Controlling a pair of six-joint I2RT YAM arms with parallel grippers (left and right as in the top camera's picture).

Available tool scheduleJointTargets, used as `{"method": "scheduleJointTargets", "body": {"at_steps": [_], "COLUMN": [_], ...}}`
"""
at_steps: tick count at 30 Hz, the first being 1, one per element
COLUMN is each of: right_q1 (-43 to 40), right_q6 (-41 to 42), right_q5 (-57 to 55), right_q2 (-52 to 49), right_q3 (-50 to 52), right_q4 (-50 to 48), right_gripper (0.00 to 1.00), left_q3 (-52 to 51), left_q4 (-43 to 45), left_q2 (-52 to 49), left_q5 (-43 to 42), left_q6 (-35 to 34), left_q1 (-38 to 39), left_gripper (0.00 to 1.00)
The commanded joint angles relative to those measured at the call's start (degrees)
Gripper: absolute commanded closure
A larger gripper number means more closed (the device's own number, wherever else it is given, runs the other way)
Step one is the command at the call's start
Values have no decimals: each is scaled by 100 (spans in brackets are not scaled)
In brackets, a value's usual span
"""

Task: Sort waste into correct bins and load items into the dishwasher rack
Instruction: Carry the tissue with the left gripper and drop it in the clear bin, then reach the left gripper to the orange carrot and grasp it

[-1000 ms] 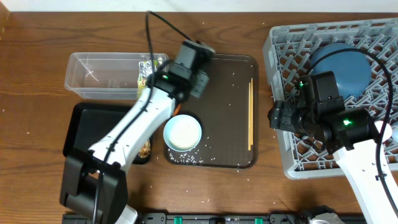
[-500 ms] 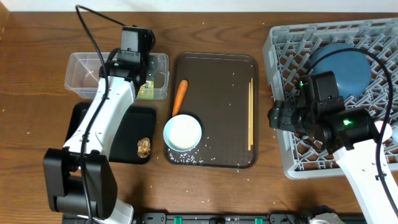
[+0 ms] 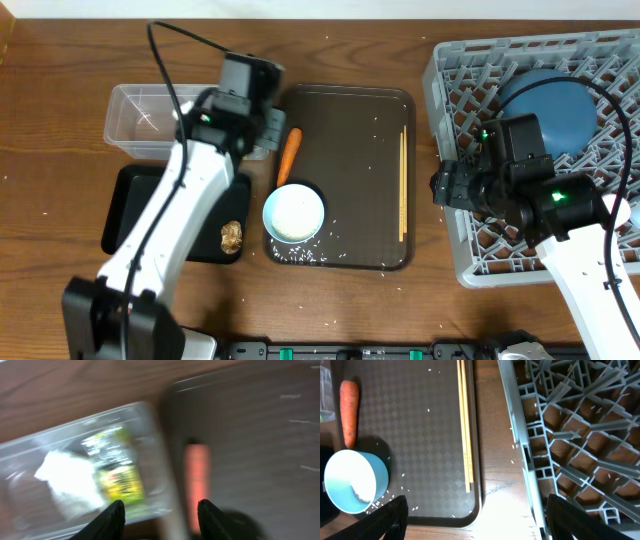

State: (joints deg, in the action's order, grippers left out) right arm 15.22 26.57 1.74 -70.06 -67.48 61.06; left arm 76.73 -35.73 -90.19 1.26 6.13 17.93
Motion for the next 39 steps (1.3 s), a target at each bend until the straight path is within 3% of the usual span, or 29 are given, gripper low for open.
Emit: {"method": "scheduleJointTargets", "body": {"at_steps": [1,10,14,30,32,34,35,39], "right_q1": [72,72,72,72,72,72,72,72], "right_q6": [57,52,35,37,37,37,37,35], "right_q5": [13,17,15,15,15,15,15,17], "right_q2": [-13,-13,-13,-13,-13,-13,-13,-13], "right_q3": [-24,-24,-24,-24,-24,-24,-24,-24], "right_q4": [-17,76,85,20,9,-2,-7,4], "right_gripper": [18,18,18,18,18,18,18,18], "left_q3": [-42,-79,-79,-79,-79,-79,-79,-74], "left_q4": [-24,448,684,994,999,990,990,990], "left_q2": [-103,-1462,-1965,-2780,-2780,-2780,-2780,-2758], "left_q5": [-262,-11,533,625,514,247,129,-83], "left_q6": [-87,-396,-737,-800,-798,-798,-800,-861], "left_q1": [356,621,627,627,627,627,627,675], "left_gripper": [51,51,52,51,55,70,74,76]}}
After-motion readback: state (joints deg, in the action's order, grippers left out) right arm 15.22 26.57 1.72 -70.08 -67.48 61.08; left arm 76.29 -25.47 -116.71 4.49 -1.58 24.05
